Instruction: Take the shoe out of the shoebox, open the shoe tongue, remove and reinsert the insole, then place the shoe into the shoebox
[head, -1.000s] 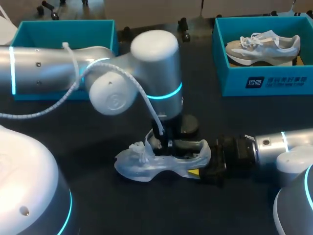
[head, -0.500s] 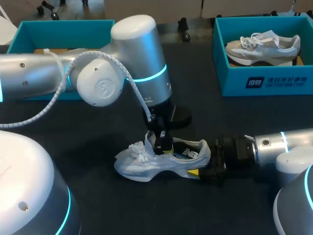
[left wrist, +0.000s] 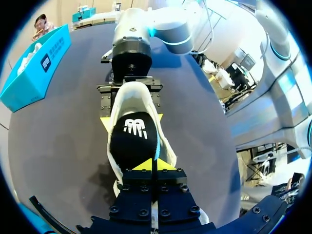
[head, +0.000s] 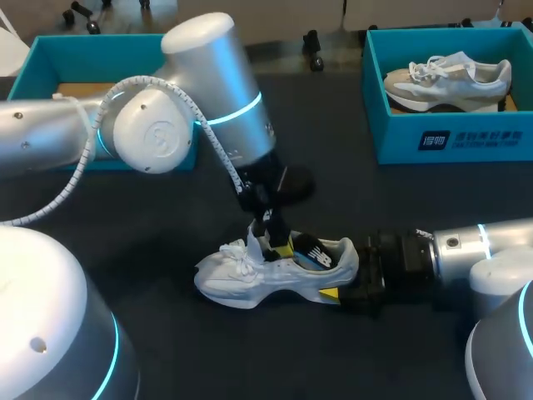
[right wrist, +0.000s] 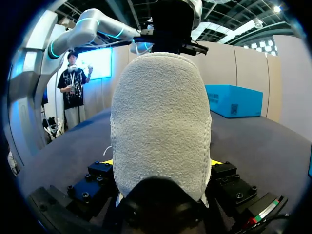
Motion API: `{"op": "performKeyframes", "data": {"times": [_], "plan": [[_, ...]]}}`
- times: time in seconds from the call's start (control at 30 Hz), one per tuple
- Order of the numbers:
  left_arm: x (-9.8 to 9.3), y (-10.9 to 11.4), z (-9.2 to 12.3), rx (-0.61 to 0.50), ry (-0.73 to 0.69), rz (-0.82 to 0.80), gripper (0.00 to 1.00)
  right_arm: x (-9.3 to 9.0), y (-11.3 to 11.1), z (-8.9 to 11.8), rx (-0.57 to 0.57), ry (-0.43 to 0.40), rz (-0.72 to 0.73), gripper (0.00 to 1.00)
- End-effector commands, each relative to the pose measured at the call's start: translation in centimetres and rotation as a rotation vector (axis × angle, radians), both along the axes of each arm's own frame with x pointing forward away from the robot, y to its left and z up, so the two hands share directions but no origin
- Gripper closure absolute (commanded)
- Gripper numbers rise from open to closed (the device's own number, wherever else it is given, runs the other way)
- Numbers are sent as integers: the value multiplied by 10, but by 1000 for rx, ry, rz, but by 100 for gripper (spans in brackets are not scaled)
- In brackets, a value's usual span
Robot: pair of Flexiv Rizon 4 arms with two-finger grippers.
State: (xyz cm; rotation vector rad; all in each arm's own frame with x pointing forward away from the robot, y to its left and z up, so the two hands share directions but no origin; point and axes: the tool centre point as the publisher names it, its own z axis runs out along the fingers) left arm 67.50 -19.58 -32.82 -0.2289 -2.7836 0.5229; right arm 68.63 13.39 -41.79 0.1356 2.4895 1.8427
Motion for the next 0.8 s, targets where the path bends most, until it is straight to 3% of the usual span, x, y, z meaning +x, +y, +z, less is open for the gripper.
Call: {"op": "performKeyframes", "data": {"times": [0.03,0.47,0.53,0.8], "plan": [[0,8,2,-23,-2,14,100,-1,2,1,-7,2,-1,100],[-5,7,-1,8,-63,17,100,-1,2,1,-7,2,-1,100],[-6,6,0,13,-81,16,88,-1,2,1,-7,2,-1,100],[-7,1,1,50,-192,43,71,-1,2,1,-7,2,-1,100]]}}
